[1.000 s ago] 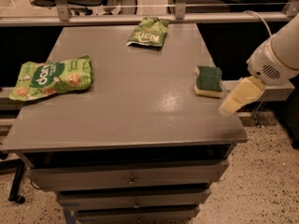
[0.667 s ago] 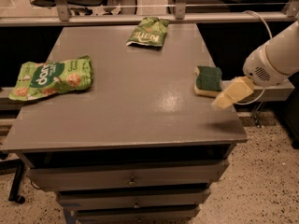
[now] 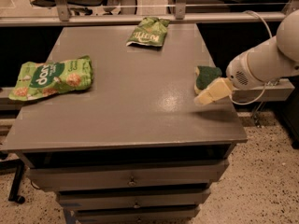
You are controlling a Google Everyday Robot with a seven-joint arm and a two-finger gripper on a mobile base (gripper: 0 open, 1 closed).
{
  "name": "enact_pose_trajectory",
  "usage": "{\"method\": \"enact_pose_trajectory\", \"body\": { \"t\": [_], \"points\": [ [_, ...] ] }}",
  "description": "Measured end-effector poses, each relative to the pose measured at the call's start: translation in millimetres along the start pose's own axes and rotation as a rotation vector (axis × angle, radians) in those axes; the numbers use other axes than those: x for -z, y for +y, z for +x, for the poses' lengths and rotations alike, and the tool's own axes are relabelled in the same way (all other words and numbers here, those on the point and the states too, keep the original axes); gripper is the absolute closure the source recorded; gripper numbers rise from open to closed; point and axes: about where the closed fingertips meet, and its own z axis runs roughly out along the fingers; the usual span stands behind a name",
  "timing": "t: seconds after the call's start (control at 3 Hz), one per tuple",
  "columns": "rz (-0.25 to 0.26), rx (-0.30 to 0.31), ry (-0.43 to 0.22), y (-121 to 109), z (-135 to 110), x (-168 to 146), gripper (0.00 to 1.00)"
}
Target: Pick sponge
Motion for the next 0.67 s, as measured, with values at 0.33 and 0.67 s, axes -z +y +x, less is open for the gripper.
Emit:
{"method": "enact_pose_trajectory", "body": {
  "t": [0.33, 0.67],
  "points": [
    [0.008, 0.009, -0.025, 4.2, -7.3, -12.3, 0.17],
    [0.014, 0.014, -0.02, 8.5, -3.0, -16.7, 0.4]
  ]
}}
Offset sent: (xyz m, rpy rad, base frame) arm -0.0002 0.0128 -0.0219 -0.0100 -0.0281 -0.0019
